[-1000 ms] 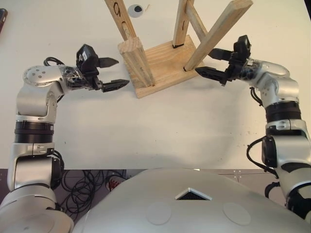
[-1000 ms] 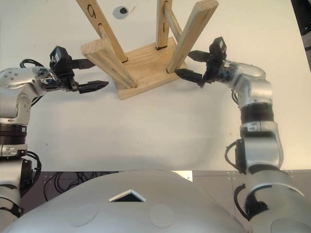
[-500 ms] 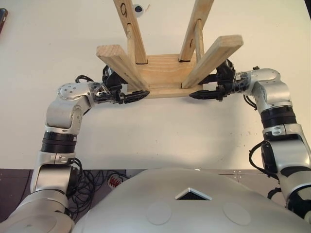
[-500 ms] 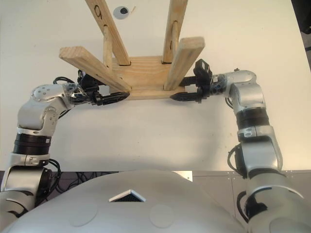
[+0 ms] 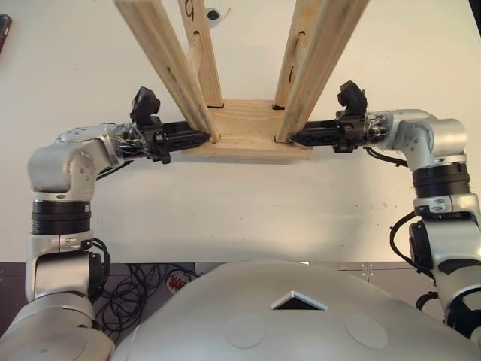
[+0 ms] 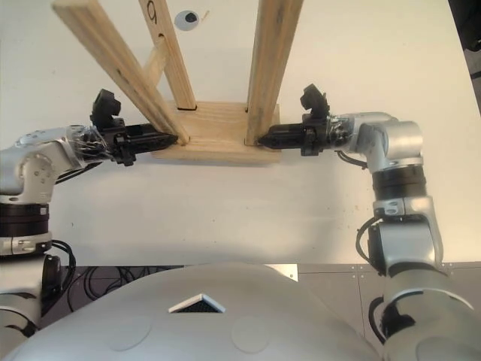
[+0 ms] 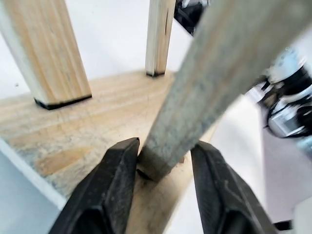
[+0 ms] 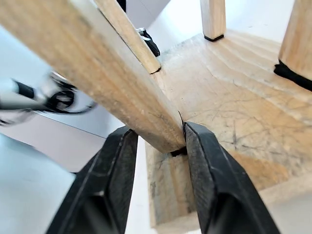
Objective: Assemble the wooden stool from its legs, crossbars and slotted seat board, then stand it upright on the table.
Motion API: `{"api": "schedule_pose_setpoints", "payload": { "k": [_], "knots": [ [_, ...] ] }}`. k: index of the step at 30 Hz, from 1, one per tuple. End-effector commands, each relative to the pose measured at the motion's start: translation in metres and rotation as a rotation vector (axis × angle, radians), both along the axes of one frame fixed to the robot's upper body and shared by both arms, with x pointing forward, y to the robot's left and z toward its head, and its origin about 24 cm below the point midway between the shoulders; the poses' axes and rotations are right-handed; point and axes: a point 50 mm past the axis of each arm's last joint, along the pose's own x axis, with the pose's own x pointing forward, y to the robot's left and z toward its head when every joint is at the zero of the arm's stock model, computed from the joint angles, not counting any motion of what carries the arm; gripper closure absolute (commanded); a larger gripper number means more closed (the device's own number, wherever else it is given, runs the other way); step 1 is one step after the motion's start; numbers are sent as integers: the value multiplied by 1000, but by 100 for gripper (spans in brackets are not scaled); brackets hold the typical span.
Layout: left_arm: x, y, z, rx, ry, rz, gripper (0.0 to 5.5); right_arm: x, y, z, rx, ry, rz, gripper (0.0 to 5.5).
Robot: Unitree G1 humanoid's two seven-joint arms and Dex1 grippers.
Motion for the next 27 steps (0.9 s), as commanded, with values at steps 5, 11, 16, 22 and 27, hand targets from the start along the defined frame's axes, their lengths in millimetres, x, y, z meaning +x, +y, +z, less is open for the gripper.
{"api": "schedule_pose_setpoints", "payload": {
  "k": [5, 11, 16, 22, 27],
  "knots": [
    [34, -22, 56, -182, 185, 69, 395, 20, 7, 53, 171, 248, 19, 443],
    [44, -22, 70, -223, 179, 134, 309, 29, -7, 53, 159, 234, -76, 345],
    [50, -6, 78, -214, 131, 239, 257, 27, -29, 45, 114, 244, -165, 261],
    [48, 22, 87, -268, -265, 364, 257, 17, -72, 54, 137, 120, -286, 255],
    [34, 36, 52, 43, -497, 303, 257, 6, -94, 57, 114, -130, -423, 255]
  ]
}}
